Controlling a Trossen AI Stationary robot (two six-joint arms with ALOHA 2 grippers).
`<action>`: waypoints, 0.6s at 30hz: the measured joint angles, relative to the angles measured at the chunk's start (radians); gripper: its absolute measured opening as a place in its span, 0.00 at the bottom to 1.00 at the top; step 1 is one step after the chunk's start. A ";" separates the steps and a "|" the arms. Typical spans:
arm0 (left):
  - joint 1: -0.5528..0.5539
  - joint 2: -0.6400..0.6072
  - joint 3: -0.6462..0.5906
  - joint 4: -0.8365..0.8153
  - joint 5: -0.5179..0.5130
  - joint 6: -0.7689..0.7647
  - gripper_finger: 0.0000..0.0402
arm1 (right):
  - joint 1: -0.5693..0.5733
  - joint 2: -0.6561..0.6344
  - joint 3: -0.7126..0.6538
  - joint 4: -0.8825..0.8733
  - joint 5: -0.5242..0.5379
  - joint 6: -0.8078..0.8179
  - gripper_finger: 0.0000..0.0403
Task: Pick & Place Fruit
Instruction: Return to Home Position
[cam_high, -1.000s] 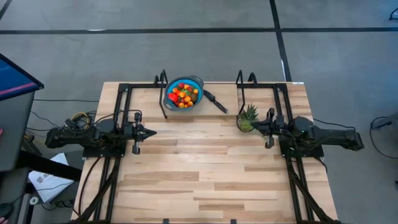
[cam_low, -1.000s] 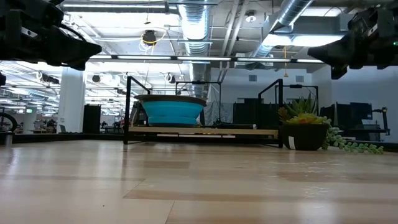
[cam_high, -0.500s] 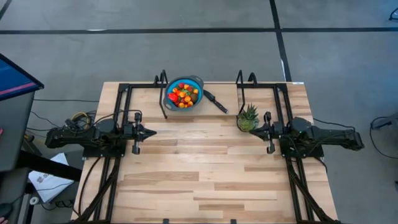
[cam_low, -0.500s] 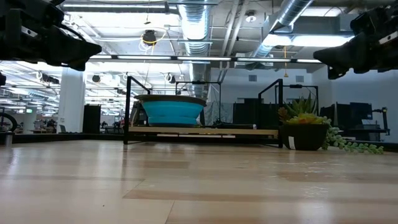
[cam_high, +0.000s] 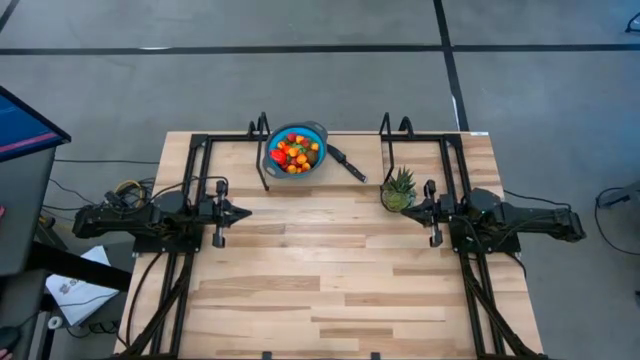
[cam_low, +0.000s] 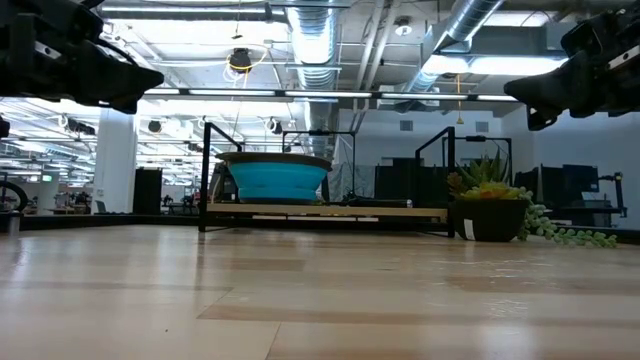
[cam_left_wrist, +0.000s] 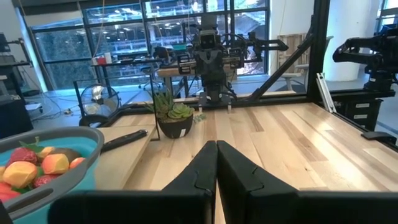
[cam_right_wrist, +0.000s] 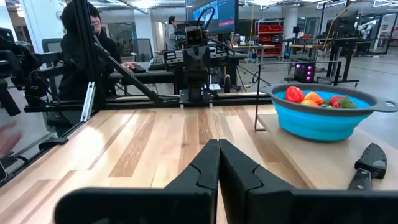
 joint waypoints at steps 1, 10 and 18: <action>0.000 0.000 0.000 0.001 0.000 0.000 0.00 | 0.000 0.000 0.000 0.000 0.000 0.000 0.00; 0.000 0.000 0.000 0.012 0.000 0.000 0.00 | 0.000 0.000 0.000 -0.001 0.000 0.000 0.00; 0.000 0.000 0.000 0.017 0.000 0.000 0.00 | 0.000 0.000 0.000 -0.002 0.000 0.000 0.00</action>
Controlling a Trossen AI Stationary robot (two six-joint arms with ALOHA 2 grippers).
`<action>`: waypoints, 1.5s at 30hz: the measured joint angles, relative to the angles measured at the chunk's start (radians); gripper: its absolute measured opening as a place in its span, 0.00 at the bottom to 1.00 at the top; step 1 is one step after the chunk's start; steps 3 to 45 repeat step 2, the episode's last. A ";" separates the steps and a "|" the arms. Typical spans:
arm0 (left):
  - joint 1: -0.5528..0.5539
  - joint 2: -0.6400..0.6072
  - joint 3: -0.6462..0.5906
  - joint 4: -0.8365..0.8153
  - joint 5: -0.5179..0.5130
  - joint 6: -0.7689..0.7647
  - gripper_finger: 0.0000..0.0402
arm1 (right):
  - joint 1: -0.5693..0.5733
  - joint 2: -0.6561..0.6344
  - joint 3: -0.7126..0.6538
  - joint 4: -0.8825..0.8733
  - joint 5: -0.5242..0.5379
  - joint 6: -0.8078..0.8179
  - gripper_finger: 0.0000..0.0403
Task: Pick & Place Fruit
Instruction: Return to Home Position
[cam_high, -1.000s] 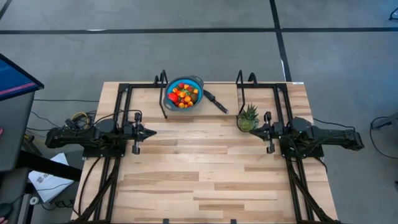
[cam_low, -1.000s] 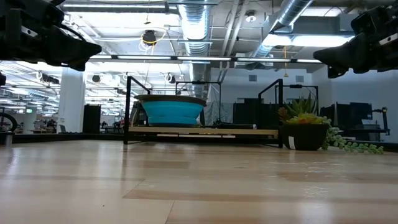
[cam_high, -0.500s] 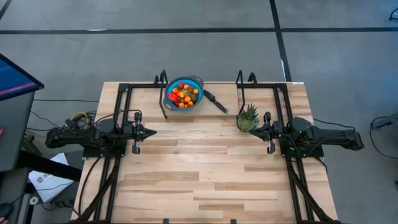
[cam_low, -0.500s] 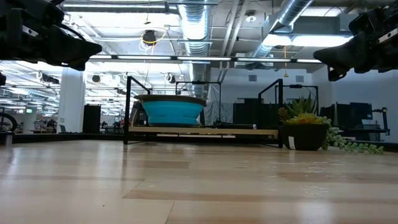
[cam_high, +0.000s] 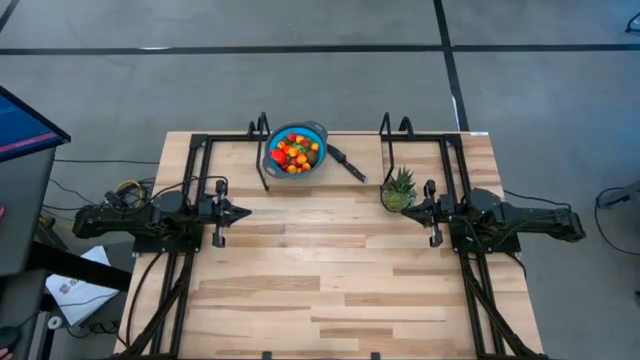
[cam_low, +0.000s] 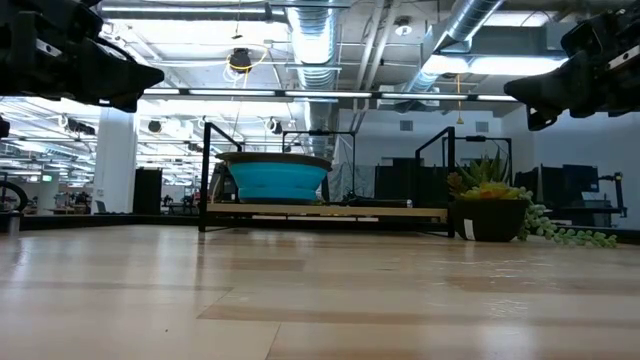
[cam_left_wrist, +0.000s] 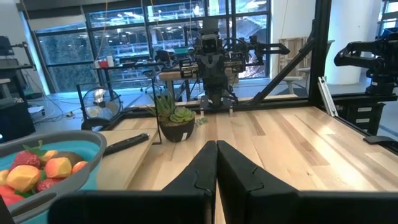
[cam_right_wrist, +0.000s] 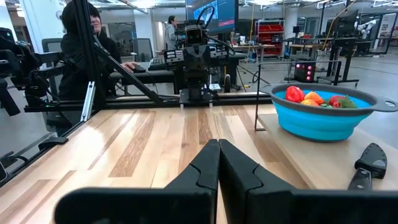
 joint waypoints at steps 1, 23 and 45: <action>0.000 0.000 0.000 0.000 0.000 0.000 0.00 | 0.000 0.000 0.000 0.000 0.000 0.000 0.00; 0.000 0.000 0.000 0.000 0.000 0.000 0.00 | 0.000 0.000 0.000 0.000 0.000 0.000 0.00; 0.000 0.000 0.000 0.000 0.000 0.000 0.00 | 0.000 0.000 0.000 0.000 0.000 0.000 0.00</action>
